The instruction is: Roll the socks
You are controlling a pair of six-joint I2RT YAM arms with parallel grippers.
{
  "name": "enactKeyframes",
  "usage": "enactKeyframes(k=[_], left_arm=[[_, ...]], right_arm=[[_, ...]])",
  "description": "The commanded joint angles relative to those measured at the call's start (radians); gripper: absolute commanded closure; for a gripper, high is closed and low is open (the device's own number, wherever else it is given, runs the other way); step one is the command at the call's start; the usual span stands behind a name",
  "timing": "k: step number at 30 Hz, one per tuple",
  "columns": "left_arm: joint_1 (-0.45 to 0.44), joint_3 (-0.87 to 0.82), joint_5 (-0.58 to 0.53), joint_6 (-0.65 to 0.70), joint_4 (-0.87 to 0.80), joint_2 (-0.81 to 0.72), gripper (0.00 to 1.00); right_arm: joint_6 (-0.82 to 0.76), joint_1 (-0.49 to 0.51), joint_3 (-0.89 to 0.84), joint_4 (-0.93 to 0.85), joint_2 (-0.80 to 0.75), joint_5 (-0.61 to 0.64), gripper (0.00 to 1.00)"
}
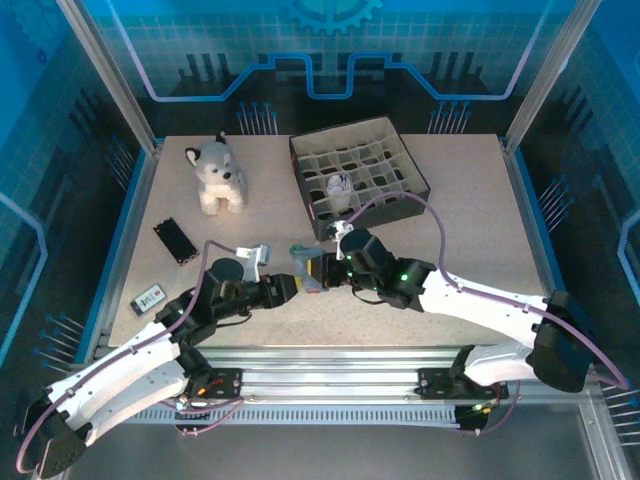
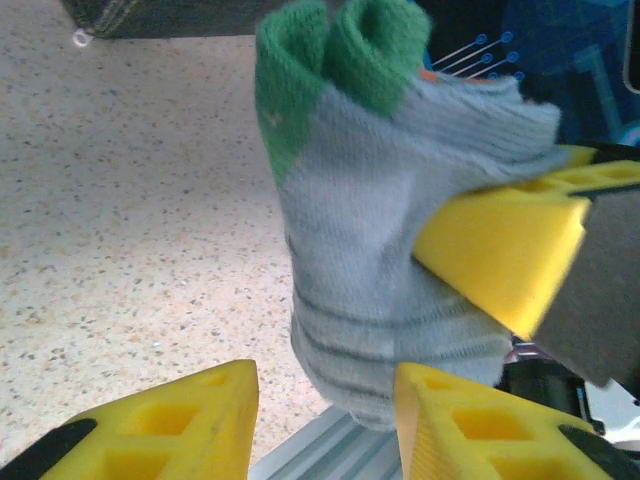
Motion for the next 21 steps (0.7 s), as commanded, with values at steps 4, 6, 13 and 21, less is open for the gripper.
enactKeyframes(k=[4, 6, 13, 21], left_arm=[[0.047, 0.046, 0.075, 0.022, 0.025, -0.010, 0.60], [0.056, 0.058, 0.081, 0.027, 0.021, 0.003, 0.60], [0.096, 0.205, 0.115, 0.104, -0.021, 0.192, 0.60], [0.187, 0.493, 0.136, 0.098, -0.097, 0.570, 0.62]], right_arm=[[-0.011, -0.066, -0.062, -0.012, -0.079, 0.007, 1.00], [-0.046, -0.097, -0.043, -0.051, -0.087, 0.008, 1.00], [-0.213, -0.295, 0.084, -0.114, -0.042, -0.049, 1.00], [-0.359, -0.483, 0.343, -0.055, 0.226, -0.162, 1.00]])
